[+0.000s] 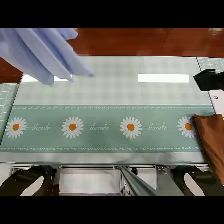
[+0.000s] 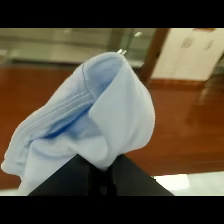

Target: Fold the shirts.

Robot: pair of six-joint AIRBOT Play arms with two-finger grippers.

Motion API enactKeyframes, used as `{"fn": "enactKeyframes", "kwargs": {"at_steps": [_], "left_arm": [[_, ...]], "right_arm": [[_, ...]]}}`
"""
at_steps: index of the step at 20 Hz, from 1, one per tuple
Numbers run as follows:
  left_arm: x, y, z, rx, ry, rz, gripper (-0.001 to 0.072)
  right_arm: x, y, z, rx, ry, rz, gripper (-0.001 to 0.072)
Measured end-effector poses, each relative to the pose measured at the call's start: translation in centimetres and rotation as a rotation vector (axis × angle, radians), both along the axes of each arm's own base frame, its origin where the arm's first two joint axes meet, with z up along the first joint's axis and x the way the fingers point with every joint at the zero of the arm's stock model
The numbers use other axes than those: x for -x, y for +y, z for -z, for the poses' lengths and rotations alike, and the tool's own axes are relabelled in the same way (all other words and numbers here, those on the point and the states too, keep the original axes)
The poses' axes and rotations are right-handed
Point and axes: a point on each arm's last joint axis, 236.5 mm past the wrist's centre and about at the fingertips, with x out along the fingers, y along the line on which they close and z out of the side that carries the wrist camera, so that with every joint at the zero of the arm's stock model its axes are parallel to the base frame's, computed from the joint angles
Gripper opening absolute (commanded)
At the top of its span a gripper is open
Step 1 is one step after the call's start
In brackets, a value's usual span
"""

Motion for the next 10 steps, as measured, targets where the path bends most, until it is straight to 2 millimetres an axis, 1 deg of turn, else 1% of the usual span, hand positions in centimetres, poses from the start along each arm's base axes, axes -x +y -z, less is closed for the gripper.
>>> {"fn": "enactKeyframes", "kwargs": {"at_steps": [1,2,5,7,9,10], "left_arm": [[0.6,-1.5,-1.0,0.014,-0.028,0.045,0.0022],[1.0,-3.0,-1.4,0.023,-0.038,0.091,0.0022],[1.4,-8.5,-1.3,0.047,-0.037,0.232,0.0022],[1.4,-12.5,-1.3,0.082,-0.048,0.319,0.0022],[1.3,-16.3,0.2,0.098,-0.017,0.393,0.0022],[1.4,-18.2,1.5,0.103,0.006,0.427,0.0022]], "right_arm": [[0.7,0.1,-0.9,-0.006,-0.028,-0.001,0.0618],[1.2,0.3,-1.7,-0.012,-0.050,-0.002,0.0618],[2.8,0.7,-3.1,-0.037,-0.088,-0.003,0.0618],[3.5,0.9,-3.4,-0.047,-0.089,-0.004,0.0618],[3.9,1.0,-3.3,-0.055,-0.081,-0.005,0.0618],[4.1,1.0,-3.3,-0.057,-0.078,-0.005,0.0618]]}}
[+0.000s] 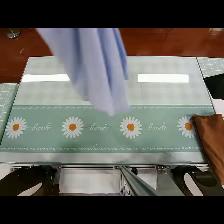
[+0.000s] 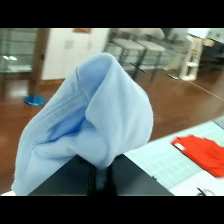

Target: Fold the shirts.

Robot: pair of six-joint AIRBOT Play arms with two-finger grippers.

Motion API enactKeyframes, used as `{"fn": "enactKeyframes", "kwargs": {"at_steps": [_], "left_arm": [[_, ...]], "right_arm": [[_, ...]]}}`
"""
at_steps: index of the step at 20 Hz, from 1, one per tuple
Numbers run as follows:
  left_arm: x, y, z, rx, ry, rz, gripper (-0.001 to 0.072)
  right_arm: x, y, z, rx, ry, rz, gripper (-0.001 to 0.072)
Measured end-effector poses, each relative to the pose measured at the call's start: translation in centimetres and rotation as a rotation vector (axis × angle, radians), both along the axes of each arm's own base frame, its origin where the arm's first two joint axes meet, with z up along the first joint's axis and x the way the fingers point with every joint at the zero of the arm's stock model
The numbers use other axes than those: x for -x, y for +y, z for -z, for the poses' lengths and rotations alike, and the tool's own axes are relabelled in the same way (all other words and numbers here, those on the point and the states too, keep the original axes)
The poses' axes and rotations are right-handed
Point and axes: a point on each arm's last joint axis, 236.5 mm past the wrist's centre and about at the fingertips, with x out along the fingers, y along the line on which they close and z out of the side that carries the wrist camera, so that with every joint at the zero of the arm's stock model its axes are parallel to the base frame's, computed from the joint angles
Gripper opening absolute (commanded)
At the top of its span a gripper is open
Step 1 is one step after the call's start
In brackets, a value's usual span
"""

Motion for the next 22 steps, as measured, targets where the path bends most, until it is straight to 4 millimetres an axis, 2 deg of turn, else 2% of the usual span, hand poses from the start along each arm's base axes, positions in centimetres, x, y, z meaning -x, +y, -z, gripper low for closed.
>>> {"fn": "enactKeyframes", "kwargs": {"at_steps": [2,4,6,8,10,11,12,13,14,16,18,20,22], "left_arm": [[0.2,-3.3,4.4,-0.030,0.089,0.059,0.0022],[0.8,-5.9,9.5,-0.060,0.187,0.099,0.0023],[1.5,-7.2,16.5,-0.134,0.310,0.120,0.0023],[2.1,-7.0,23.8,-0.215,0.439,0.111,0.0024],[2.9,-5.2,31.5,-0.319,0.581,0.080,0.0031],[3.4,-4.2,34.7,-0.365,0.639,0.064,0.0206],[4.0,-3.1,37.5,-0.407,0.696,0.048,0.0540],[4.7,-1.9,40.2,-0.456,0.758,0.034,0.0700],[5.3,-0.8,42.0,-0.491,0.805,0.021,0.0700],[5.7,1.4,43.4,-0.566,0.863,0.004,0.0700],[4.4,4.1,41.7,-0.608,0.853,-0.042,0.0700],[2.3,8.5,38.4,-0.623,0.814,-0.141,0.0699],[1.1,13.4,36.8,-0.593,0.827,-0.261,0.0698]], "right_arm": [[0.2,0.0,0.1,-0.003,0.005,0.000,0.0618],[0.3,0.1,0.1,-0.004,0.007,0.000,0.0617],[0.3,0.1,0.7,-0.009,0.021,0.002,0.0618],[0.3,0.3,2.2,-0.026,0.056,0.004,0.0618],[0.3,1.0,4.7,-0.061,0.111,-0.006,0.0618],[0.3,1.5,6.0,-0.087,0.135,-0.013,0.0617],[0.1,2.1,7.5,-0.118,0.163,-0.020,0.0617],[-0.1,2.7,9.2,-0.155,0.195,-0.025,0.0620],[-0.5,3.4,10.7,-0.197,0.225,-0.028,0.0625],[-1.4,5.0,12.6,-0.303,0.288,-0.037,0.0629],[-3.0,5.3,12.4,-0.368,0.302,-0.051,0.0628],[-4.9,2.2,12.0,-0.365,0.308,0.007,0.0628],[-5.2,-3.0,13.4,-0.324,0.343,0.125,0.0624]]}}
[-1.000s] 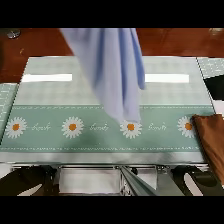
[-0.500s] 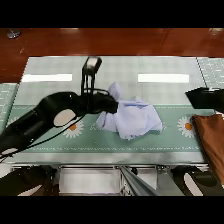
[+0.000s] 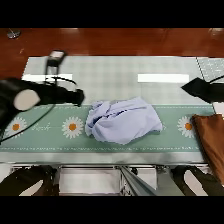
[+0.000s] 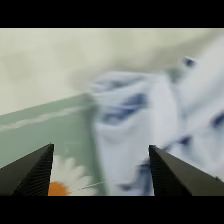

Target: Fold the shirts.

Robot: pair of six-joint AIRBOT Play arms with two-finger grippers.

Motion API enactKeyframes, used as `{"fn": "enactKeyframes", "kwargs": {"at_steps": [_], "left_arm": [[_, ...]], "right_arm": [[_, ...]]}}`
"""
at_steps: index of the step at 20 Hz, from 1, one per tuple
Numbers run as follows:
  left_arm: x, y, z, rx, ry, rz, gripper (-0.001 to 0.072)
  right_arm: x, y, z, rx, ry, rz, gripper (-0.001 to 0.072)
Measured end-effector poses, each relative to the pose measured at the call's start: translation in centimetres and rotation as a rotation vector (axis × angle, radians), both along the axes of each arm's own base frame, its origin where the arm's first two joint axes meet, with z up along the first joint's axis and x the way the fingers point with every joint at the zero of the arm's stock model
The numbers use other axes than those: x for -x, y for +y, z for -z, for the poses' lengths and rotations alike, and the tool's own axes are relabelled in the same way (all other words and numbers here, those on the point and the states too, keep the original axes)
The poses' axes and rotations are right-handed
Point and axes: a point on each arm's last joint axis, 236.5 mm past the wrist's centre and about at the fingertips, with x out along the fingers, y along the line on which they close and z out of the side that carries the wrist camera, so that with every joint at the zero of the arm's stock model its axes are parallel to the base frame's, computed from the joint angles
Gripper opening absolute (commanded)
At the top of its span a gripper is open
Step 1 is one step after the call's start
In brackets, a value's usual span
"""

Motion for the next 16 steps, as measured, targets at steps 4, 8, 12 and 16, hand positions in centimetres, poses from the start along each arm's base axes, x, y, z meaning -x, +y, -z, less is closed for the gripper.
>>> {"fn": "enactKeyframes", "kwargs": {"at_steps": [4,8,12,16], "left_arm": [[3.5,4.5,6.8,0.110,0.239,-0.157,0.0698],[8.7,1.3,13.7,0.332,0.509,-0.140,0.0698],[9.9,-3.0,16.2,0.525,0.617,-0.104,0.0697],[8.1,-5.2,17.3,0.610,0.596,-0.127,0.0023]], "right_arm": [[3.8,-4.7,7.5,-0.027,0.203,0.137,0.0618],[7.1,-1.6,13.7,-0.121,0.335,0.091,0.0617],[8.9,1.7,16.6,-0.181,0.439,-0.004,0.0618],[10.2,4.6,18.0,-0.211,0.518,-0.098,0.0618]]}}
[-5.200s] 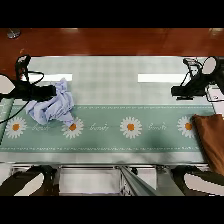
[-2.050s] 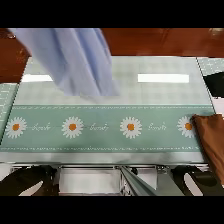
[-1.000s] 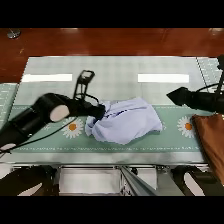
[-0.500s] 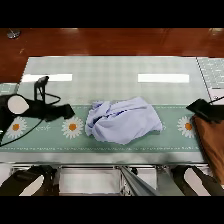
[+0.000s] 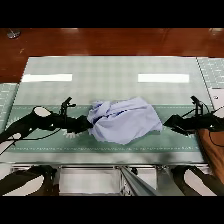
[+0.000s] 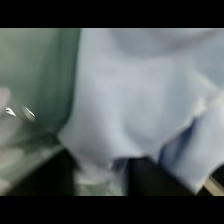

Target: Fold the shirts.

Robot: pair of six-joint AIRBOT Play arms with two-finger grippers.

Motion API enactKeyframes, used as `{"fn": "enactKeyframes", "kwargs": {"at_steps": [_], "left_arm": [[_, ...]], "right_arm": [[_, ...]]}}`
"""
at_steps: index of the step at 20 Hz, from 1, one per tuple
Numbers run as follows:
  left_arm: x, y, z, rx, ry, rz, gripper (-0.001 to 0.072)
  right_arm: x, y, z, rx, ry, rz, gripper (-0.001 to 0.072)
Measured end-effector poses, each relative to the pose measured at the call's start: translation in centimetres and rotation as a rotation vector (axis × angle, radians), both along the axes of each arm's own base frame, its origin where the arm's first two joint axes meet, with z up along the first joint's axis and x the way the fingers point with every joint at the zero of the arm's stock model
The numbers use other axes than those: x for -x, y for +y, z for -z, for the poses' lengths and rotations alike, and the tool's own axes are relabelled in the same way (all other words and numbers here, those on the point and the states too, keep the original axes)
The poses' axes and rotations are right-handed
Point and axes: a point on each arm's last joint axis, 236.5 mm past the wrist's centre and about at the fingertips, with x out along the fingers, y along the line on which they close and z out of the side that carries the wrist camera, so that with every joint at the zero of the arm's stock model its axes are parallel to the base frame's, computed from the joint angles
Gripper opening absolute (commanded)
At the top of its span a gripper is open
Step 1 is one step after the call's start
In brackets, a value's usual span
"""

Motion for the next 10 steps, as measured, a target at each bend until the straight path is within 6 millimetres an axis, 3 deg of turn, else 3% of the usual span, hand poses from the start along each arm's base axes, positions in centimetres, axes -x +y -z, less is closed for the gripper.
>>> {"fn": "enactKeyframes", "kwargs": {"at_steps": [5,6,7,8,10], "left_arm": [[-2.7,-1.3,-1.6,0.046,-0.091,0.015,0.0024],[-3.0,-1.5,-2.0,0.053,-0.103,0.017,0.0023],[-3.2,-1.7,-2.2,0.058,-0.110,0.020,0.0024],[-3.5,-1.7,-2.5,0.060,-0.120,0.023,0.0024],[-4.3,-2.0,-3.8,0.076,-0.155,0.036,0.0023]], "right_arm": [[0.1,3.9,1.3,-0.063,0.036,-0.096,0.0603],[-0.3,4.8,1.3,-0.082,0.036,-0.107,0.0418],[-1.1,5.4,1.5,-0.084,0.022,-0.115,0.0070],[-2.0,5.9,1.5,-0.084,0.005,-0.126,0.0020],[-4.3,7.0,0.4,-0.095,-0.044,-0.154,0.0019]]}}
